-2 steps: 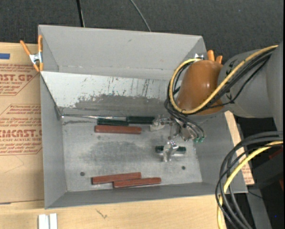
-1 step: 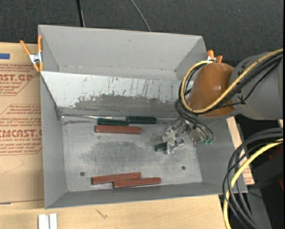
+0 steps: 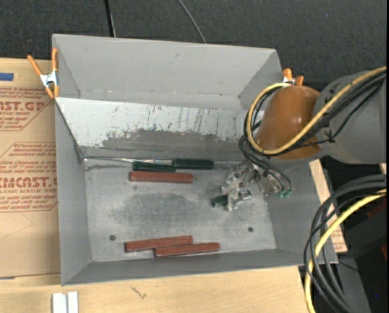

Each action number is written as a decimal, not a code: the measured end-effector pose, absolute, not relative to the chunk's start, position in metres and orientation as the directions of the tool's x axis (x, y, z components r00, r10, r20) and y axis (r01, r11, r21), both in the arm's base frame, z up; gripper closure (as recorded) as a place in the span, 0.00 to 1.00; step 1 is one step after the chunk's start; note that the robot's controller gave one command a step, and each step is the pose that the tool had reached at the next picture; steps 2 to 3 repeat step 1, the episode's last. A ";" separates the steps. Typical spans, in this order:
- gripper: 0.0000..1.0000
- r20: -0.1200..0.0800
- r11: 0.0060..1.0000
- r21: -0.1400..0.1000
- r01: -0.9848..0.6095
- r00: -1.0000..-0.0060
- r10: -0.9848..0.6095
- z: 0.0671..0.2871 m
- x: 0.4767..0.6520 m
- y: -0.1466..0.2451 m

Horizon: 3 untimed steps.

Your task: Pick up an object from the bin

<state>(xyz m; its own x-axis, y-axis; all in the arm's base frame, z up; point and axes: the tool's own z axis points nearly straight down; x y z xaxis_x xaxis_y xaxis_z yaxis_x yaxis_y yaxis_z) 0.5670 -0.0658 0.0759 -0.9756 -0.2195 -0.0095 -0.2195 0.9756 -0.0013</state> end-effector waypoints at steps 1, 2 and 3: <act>1.00 -0.004 0.948 0.000 -0.319 -0.948 -0.319 0.215 0.584 -0.072; 1.00 -0.004 0.948 0.000 -0.319 -0.948 -0.319 0.215 0.584 -0.072; 1.00 -0.004 0.948 0.000 -0.319 -0.948 -0.319 0.215 0.584 -0.072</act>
Offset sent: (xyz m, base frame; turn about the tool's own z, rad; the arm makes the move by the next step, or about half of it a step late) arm 0.0000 0.0000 0.0000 0.0000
